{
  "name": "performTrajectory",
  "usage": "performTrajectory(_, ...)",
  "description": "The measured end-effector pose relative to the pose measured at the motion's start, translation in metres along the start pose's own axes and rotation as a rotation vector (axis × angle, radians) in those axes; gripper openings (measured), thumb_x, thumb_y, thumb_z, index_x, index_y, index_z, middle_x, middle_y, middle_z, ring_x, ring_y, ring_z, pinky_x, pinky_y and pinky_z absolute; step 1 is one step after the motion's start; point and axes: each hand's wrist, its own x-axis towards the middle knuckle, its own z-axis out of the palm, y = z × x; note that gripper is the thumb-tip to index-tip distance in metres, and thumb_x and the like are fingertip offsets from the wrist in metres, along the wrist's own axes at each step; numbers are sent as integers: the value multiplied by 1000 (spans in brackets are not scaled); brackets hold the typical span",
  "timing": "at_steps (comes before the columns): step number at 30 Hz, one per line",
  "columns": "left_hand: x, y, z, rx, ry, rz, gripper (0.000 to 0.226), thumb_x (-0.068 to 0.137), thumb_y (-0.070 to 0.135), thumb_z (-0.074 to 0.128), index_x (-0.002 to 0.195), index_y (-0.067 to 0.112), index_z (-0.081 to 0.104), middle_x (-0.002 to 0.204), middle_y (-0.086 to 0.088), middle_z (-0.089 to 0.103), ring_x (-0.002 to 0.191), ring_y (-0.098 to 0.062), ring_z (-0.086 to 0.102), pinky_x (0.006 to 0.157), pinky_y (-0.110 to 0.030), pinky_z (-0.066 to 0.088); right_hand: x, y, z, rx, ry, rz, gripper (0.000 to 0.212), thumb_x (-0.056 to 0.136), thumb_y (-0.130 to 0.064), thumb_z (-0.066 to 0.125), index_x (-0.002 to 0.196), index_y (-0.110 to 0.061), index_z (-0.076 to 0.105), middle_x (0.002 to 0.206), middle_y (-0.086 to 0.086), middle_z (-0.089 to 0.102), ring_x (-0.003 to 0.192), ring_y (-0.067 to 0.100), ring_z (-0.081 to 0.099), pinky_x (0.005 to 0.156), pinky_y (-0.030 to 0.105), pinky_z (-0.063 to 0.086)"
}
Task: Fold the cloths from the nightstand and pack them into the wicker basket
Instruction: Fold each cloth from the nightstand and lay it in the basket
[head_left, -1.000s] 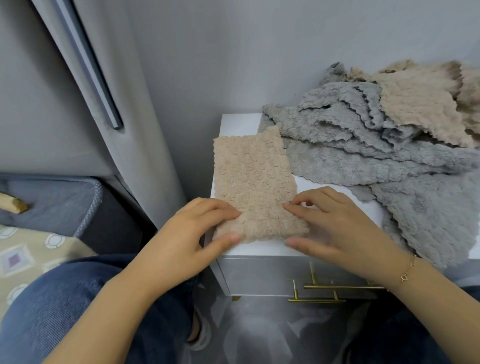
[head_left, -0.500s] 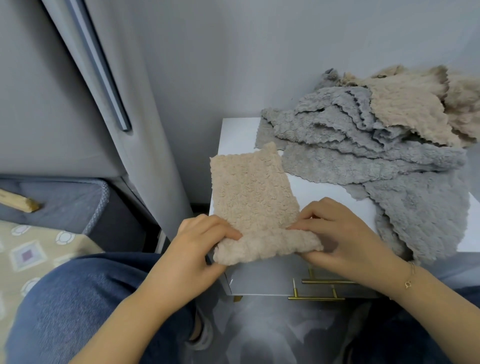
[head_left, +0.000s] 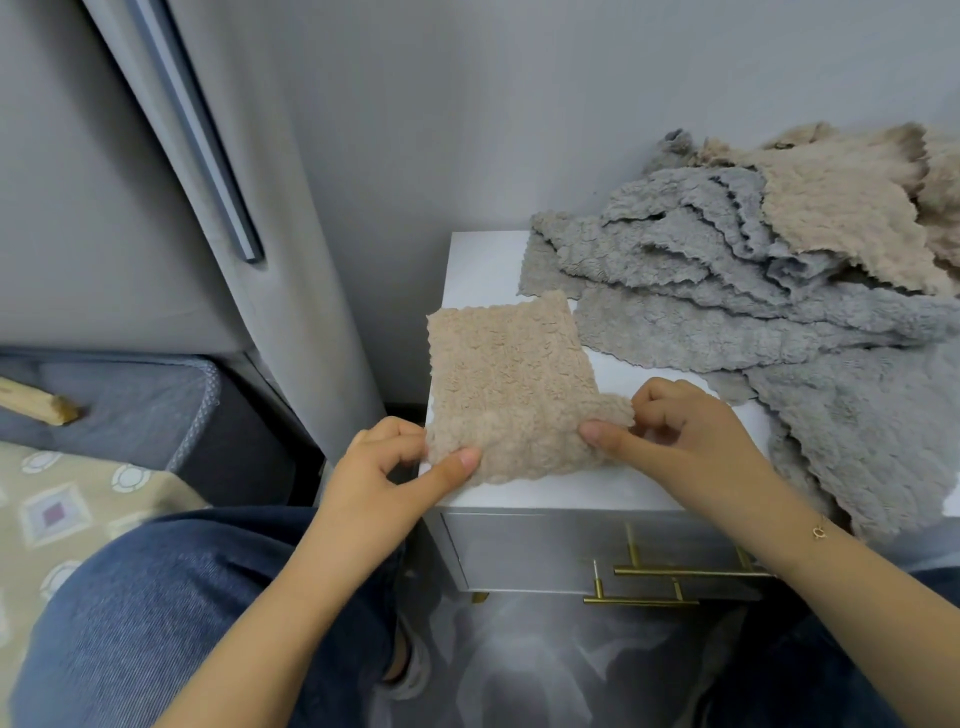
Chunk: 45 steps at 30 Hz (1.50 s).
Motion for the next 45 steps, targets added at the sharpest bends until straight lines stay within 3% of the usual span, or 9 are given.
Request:
performTrajectory(8, 7, 1, 6, 45, 196, -61, 42, 63, 57, 71, 43, 23, 59, 74, 8, 52, 70, -3, 51, 65, -10, 36, 6, -2, 9, -180, 101, 0, 53, 68, -72, 56, 46, -25, 47, 63, -6, 50, 73, 15, 47, 74, 38, 40)
performTrajectory(11, 8, 1, 5, 67, 206, -76, 42, 62, 59, 70, 40, 25, 58, 73, 9, 52, 68, -4, 52, 66, -15, 36, 9, -1, 10, -271, 122, -21, 48, 68, -73, 57, 58, -26, 53, 71, -8, 51, 76, 10, 46, 76, 34, 37)
performTrajectory(14, 9, -2, 5, 118, 202, -78, 45, 58, 66, 66, 43, 25, 58, 75, 10, 54, 74, -8, 54, 71, -22, 38, 12, 0, 8, -56, 92, -8, 38, 65, -62, 67, 86, -32, 55, 89, -9, 52, 80, 7, 47, 74, 22, 38)
performTrajectory(21, 7, -1, 2, 338, 231, 220, 27, 80, 44, 70, 100, 31, 58, 103, 18, 47, 97, -2, 48, 85, -7, 36, 14, 4, 10, -85, 2, -390, 20, 89, -39, 60, 103, -28, 70, 107, -16, 59, 105, 11, 50, 92, 14, 34)
performTrajectory(27, 13, -9, -9, 510, 82, 470, 33, 94, 46, 50, 119, 31, 66, 125, 19, 54, 118, -5, 47, 99, -40, 42, 11, 10, 6, -141, -125, -390, 33, 90, -42, 57, 116, -26, 69, 114, -17, 61, 111, 13, 49, 98, 16, 33)
performTrajectory(32, 10, -12, -11, 549, -78, 425, 66, 83, 69, 53, 137, 32, 51, 136, 23, 47, 127, 1, 42, 108, -40, 38, 5, 12, 2, -258, -228, -379, 59, 82, -59, 59, 134, -32, 55, 125, -19, 51, 119, 7, 43, 104, 19, 31)
performTrajectory(35, 5, -15, -12, 606, -157, 456, 83, 69, 79, 58, 138, 35, 44, 133, 23, 42, 124, -2, 40, 105, -31, 33, 4, 9, -1, -172, -241, -336, 56, 78, -55, 62, 130, -34, 58, 120, -21, 54, 116, 4, 45, 101, 15, 31)
performTrajectory(41, -7, -13, -6, 641, -46, 635, 39, 80, 47, 62, 114, 31, 57, 109, 18, 54, 99, -4, 48, 89, -19, 31, -8, 5, -9, -15, -202, -250, 46, 69, -48, 70, 114, -45, 59, 106, -14, 61, 104, 11, 56, 92, 26, 46)
performTrajectory(45, -8, -12, -6, 479, -44, 510, 33, 80, 56, 63, 103, 33, 64, 99, 19, 58, 95, -7, 52, 86, -26, 39, -14, 3, -11, -12, -179, -256, 33, 73, -51, 70, 99, -30, 68, 94, -11, 62, 97, 11, 56, 86, 22, 45)
